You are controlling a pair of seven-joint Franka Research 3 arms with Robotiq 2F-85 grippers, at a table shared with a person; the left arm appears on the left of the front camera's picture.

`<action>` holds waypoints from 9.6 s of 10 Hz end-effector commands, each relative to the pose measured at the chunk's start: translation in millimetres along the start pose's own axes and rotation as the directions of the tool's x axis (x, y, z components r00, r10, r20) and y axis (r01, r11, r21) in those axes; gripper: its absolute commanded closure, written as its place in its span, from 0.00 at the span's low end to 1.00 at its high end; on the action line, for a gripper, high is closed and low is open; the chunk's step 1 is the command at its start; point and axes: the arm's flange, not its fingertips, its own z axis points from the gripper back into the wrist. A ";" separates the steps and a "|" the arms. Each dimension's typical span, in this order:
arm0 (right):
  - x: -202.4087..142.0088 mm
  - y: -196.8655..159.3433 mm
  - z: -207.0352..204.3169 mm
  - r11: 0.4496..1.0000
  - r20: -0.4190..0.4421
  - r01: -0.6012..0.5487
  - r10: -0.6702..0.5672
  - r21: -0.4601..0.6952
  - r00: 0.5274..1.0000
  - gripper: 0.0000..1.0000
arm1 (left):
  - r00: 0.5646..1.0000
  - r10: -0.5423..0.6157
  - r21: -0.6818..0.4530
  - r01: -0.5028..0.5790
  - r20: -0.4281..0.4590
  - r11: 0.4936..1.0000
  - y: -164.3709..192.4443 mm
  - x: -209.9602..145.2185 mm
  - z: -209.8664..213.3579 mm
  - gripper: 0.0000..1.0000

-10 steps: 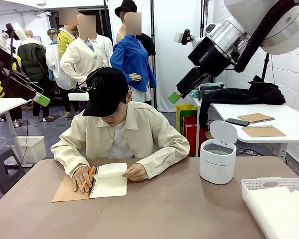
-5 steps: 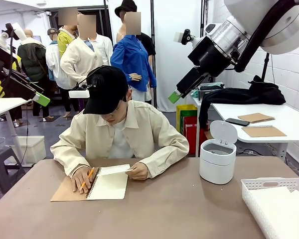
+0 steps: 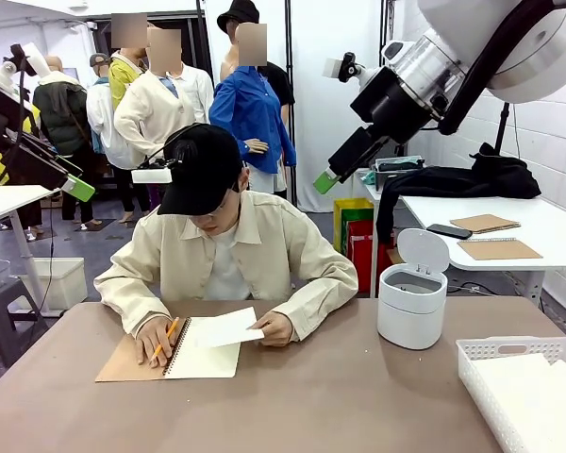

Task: Sort the paper based on its condition.
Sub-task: If a person hands you a paper, place it in the Organizing basket , and if it's crumpled, put it in the Trash can.

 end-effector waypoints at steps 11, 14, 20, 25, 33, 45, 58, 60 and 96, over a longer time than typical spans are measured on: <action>2.0 0.5 -0.5 1.000 0.006 -0.006 0.007 -0.011 1.000 0.00 | 1.000 0.001 -0.002 -0.001 0.003 1.000 0.9 -0.4 0.6 0.00; 2.0 0.5 -0.5 1.000 0.006 -0.006 0.007 -0.011 1.000 0.00 | 1.000 0.001 -0.002 -0.001 0.003 1.000 0.9 -0.4 0.6 0.00; 2.0 0.5 -0.5 1.000 0.006 -0.006 0.007 -0.011 1.000 0.00 | 1.000 0.001 -0.002 -0.001 0.003 1.000 0.9 -0.4 0.6 0.00; 2.0 0.5 -0.5 1.000 0.006 -0.006 0.007 -0.011 1.000 0.00 | 1.000 0.001 -0.002 -0.001 0.003 1.000 0.9 -0.4 0.6 0.00; -16.6 -27.9 -21.2 0.935 -0.131 0.355 -0.352 0.002 0.927 0.00 | 1.000 0.001 -0.002 -0.001 0.003 1.000 0.9 -0.4 0.6 0.00; -90.1 -68.6 -95.4 0.534 -0.235 0.819 -0.841 -0.209 0.488 0.00 | 1.000 0.001 -0.002 -0.001 0.003 1.000 0.9 -0.4 0.6 0.00; -124.4 -112.0 -204.9 -0.013 -0.388 0.997 -0.921 0.082 0.020 0.00 | 1.000 0.001 -0.002 -0.001 0.003 1.000 0.9 -0.4 0.6 0.00; -123.6 -112.0 -205.2 -0.030 -0.390 0.995 -0.921 0.097 0.010 0.19 | 1.000 0.001 -0.002 -0.001 0.003 1.000 0.9 -0.4 0.6 0.00; -94.8 -57.4 81.7 0.560 -0.079 0.511 -0.721 -0.652 0.688 1.00 | 1.000 0.001 -0.002 -0.001 0.003 1.000 0.9 -0.4 0.6 0.00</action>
